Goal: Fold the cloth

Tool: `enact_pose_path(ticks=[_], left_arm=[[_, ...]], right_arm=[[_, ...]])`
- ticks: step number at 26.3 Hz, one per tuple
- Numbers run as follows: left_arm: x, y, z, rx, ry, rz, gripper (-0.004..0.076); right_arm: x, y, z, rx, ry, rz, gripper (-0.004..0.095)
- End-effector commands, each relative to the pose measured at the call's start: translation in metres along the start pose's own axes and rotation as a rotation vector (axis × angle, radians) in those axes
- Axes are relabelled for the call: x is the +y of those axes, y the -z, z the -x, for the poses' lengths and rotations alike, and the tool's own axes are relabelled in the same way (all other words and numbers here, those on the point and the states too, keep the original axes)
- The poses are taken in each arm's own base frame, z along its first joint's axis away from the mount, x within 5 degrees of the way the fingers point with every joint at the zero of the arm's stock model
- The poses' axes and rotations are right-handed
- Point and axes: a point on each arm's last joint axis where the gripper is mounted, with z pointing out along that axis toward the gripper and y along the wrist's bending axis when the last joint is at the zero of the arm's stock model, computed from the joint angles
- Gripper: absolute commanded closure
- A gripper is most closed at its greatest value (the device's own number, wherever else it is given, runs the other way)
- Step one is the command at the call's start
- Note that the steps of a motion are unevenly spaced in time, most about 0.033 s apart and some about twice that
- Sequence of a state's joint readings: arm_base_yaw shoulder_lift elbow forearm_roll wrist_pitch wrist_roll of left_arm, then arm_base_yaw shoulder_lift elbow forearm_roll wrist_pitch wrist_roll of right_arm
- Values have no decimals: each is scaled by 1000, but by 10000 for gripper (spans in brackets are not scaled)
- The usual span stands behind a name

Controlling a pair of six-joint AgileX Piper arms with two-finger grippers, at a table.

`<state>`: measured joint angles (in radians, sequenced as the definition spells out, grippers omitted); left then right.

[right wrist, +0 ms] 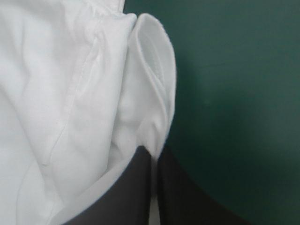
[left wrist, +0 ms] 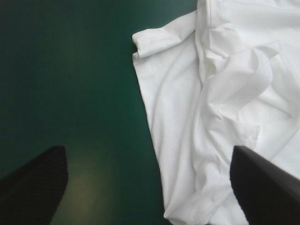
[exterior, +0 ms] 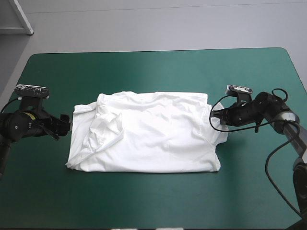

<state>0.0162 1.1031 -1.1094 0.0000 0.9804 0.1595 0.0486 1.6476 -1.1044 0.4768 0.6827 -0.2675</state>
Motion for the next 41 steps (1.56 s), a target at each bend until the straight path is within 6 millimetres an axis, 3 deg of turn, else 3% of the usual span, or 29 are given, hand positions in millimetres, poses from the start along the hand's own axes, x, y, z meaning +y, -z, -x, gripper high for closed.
enact_pose_path(ticks=[1,3,5,10,12,15,18,20,25,27,35,41], left_arm=[[1,15,9,-95,10,13,57],[1,15,10,-99,16,14,87],[1,15,10,-108,16,15,99],[1,15,11,-114,12,16,99],[1,15,11,-114,12,16,99],[1,15,10,-99,12,14,99],[0,15,9,-93,16,7,99],[0,15,9,-93,16,7,99],[0,15,9,-93,16,7,99],[0,15,9,-93,16,7,99],[0,16,6,-55,12,1,99],[-2,18,-3,61,12,-18,99]], right_arm=[[8,32,11,-126,1,-3,920],[16,43,13,-158,-20,40,920],[37,51,16,-170,24,109,920],[112,62,14,-182,237,240,920],[138,61,10,-193,300,279,920],[152,49,5,-175,330,296,920],[155,29,3,-111,338,295,897],[154,18,2,-85,341,286,787],[153,8,2,-71,339,281,276],[155,12,4,-87,347,281,168],[161,68,17,-152,426,229,214],[152,93,-3,32,470,158,237]])
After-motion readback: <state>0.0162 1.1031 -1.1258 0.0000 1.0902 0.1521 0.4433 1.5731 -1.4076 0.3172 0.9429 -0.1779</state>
